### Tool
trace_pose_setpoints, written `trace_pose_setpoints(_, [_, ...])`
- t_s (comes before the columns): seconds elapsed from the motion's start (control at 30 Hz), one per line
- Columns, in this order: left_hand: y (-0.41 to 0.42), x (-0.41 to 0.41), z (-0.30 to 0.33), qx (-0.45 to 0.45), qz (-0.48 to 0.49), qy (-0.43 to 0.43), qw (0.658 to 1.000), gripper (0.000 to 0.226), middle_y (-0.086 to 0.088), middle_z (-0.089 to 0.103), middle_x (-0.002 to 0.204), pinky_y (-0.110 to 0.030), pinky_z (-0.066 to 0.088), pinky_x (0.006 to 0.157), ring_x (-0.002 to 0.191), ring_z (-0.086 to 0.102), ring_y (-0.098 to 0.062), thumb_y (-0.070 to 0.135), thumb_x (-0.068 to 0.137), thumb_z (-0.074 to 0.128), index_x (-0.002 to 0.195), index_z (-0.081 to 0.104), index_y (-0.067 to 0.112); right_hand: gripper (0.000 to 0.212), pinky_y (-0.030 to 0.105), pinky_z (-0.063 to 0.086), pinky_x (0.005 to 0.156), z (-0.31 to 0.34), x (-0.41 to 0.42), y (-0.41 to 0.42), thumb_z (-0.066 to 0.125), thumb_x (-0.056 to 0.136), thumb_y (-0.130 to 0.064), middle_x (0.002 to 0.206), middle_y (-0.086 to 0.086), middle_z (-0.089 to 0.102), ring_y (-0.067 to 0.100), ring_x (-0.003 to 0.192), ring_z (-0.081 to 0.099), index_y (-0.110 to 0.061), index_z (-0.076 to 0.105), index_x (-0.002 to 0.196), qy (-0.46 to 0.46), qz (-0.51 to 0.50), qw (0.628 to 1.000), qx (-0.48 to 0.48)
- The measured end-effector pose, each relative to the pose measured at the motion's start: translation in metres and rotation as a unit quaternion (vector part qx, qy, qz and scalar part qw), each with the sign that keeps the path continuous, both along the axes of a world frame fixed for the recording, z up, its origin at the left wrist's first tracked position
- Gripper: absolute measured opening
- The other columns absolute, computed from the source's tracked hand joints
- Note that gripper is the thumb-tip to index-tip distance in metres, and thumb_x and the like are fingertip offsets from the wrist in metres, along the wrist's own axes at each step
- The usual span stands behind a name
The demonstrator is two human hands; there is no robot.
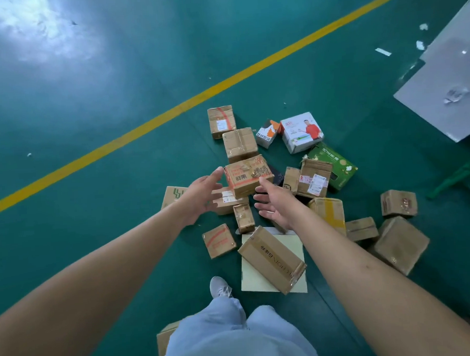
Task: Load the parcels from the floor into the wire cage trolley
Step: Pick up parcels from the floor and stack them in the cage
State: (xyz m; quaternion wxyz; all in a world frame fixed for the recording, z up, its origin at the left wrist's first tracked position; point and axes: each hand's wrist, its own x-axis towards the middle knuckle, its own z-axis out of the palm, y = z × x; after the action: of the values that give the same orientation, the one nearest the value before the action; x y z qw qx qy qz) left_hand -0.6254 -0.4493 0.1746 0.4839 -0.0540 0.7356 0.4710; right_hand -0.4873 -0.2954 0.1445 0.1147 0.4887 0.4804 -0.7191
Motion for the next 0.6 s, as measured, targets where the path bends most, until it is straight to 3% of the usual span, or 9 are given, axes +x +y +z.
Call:
trace_pose_setpoints(0.07, [-0.011,-0.004,-0.001,0.001,-0.003,0.002,1.0,0.066,-0.001,0.059,0.139,-0.043,0.051,0.105,0.125,0.058,-0.024,0.065,0.094,0.057,0.142,0.05,0.02,0.052,0.044,0.051,0.105,-0.002,-0.006,-0.005,0.052,0.1,-0.058,0.127,0.005,0.065,0.024,0.115,0.063,-0.018,0.059,0.133,0.007,0.01,1.0,0.004])
trace_pose_setpoints(0.13, [-0.018,-0.006,-0.004,0.012,-0.005,0.007,1.0,0.067,-0.001,0.058,0.141,-0.045,0.048,0.109,0.127,0.057,-0.024,0.065,0.094,0.056,0.143,0.049,0.019,0.053,0.043,0.051,0.105,-0.002,-0.013,-0.005,0.051,0.101,-0.057,0.128,0.005,0.064,0.025,0.117,0.062,-0.018,0.057,0.135,0.014,0.02,1.0,0.009])
trace_pose_setpoints(0.33, [-0.047,-0.021,-0.011,0.016,0.002,0.006,1.0,0.067,-0.001,0.058,0.14,-0.045,0.048,0.109,0.124,0.058,-0.023,0.065,0.095,0.054,0.144,0.049,0.019,0.043,0.041,0.051,0.102,-0.011,-0.026,-0.03,0.049,0.103,-0.055,0.124,0.006,0.065,0.024,0.114,0.062,-0.017,0.061,0.121,0.003,0.035,0.999,0.01])
trace_pose_setpoints(0.43, [-0.065,-0.05,-0.014,0.029,0.013,-0.001,0.999,0.07,0.001,0.058,0.139,-0.045,0.049,0.109,0.122,0.06,-0.021,0.068,0.092,0.056,0.144,0.05,0.021,0.047,0.043,0.049,0.106,-0.012,-0.048,-0.043,0.049,0.103,-0.053,0.125,0.006,0.064,0.026,0.118,0.061,-0.014,0.06,0.128,-0.004,0.034,0.999,0.02])
trace_pose_setpoints(0.6, [-0.106,-0.159,-0.028,0.022,-0.005,0.01,1.0,0.073,0.002,0.057,0.14,-0.047,0.047,0.11,0.123,0.059,-0.021,0.07,0.091,0.056,0.145,0.049,0.021,0.044,0.045,0.048,0.108,-0.024,-0.139,-0.081,0.049,0.103,-0.053,0.127,0.008,0.064,0.028,0.12,0.06,-0.016,0.06,0.124,-0.017,-0.001,1.0,0.023])
